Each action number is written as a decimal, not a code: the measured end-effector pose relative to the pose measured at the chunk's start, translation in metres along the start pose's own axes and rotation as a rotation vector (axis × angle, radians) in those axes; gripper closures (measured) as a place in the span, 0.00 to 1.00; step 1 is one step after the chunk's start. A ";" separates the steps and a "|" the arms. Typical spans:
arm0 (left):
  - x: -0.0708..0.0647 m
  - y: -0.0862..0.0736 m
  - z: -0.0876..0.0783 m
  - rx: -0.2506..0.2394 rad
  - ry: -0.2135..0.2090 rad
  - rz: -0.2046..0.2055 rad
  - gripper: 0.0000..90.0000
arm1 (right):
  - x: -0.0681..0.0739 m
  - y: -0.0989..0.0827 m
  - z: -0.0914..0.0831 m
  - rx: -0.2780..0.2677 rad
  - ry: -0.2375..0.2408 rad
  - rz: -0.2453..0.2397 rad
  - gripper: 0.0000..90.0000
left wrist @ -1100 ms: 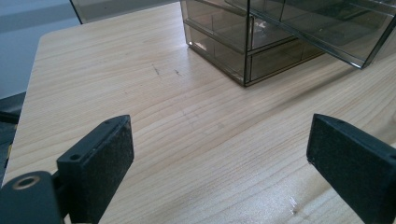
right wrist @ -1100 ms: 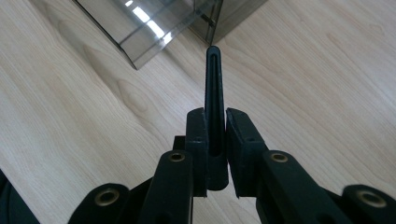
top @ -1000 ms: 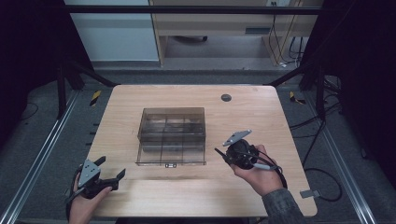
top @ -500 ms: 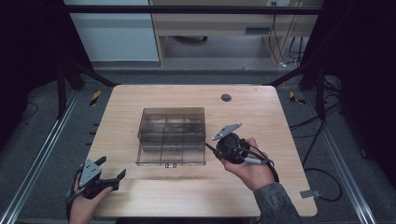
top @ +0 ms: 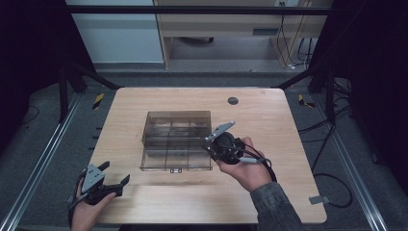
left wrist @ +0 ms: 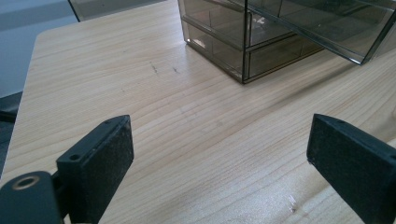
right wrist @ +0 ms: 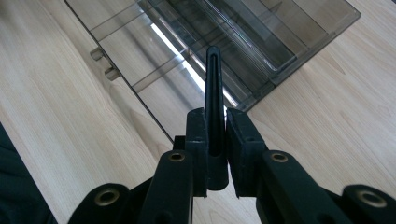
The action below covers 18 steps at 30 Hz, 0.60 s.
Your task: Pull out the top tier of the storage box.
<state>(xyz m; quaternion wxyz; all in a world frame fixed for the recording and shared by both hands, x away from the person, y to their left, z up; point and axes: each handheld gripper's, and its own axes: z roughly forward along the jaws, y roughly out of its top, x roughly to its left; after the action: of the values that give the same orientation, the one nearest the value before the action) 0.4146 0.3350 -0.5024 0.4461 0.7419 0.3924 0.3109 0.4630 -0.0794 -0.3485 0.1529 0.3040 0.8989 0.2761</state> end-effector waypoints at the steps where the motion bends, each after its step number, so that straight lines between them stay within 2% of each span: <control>1: 0.000 0.000 0.000 -0.001 0.000 -0.001 0.08 | 0.001 0.001 0.000 0.001 -0.001 -0.005 0.88; 18: 0.000 0.000 0.000 0.002 -0.001 0.004 0.08 | 0.008 0.012 0.013 0.041 0.007 -0.029 0.88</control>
<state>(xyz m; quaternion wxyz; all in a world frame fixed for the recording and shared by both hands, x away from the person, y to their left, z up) 0.4148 0.3351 -0.5023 0.4452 0.7431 0.3911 0.3110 0.4681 -0.0606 -0.3529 0.1476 0.2928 0.9092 0.2564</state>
